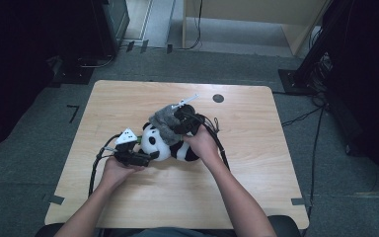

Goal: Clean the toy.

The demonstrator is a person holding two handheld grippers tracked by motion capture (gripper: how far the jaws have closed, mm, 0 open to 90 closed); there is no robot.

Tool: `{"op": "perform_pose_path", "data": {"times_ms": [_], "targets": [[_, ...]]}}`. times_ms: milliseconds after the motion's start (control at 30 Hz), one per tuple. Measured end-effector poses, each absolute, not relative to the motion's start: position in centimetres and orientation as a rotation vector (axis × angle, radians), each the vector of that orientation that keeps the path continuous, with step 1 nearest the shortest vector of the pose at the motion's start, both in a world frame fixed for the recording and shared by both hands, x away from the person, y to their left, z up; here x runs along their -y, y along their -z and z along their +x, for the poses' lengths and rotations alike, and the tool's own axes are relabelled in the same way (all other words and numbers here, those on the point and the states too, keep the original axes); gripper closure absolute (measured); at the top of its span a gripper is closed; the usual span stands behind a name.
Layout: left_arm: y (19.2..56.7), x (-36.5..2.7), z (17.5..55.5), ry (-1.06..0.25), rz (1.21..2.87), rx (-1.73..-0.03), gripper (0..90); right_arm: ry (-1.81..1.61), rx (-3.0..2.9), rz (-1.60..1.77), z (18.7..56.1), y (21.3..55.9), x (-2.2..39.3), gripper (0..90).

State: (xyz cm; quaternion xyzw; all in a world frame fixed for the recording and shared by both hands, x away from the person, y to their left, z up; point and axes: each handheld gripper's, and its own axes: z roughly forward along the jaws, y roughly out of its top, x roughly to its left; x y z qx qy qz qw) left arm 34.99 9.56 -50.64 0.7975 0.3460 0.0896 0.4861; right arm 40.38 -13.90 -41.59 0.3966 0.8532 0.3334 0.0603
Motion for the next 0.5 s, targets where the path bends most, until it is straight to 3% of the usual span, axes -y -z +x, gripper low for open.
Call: {"op": "perform_pose_path", "data": {"times_ms": [167,500], "targets": [[50.1,-10.0,34.7,-0.248,1.939,-0.88,31.4,-1.054,-2.578,1.211,40.6,41.1,14.3,77.5],[49.9,-10.0,34.6,-0.262,1.962,-0.869,34.8,-1.242,-2.415,1.165,41.0,35.7,17.2,77.8]]}}
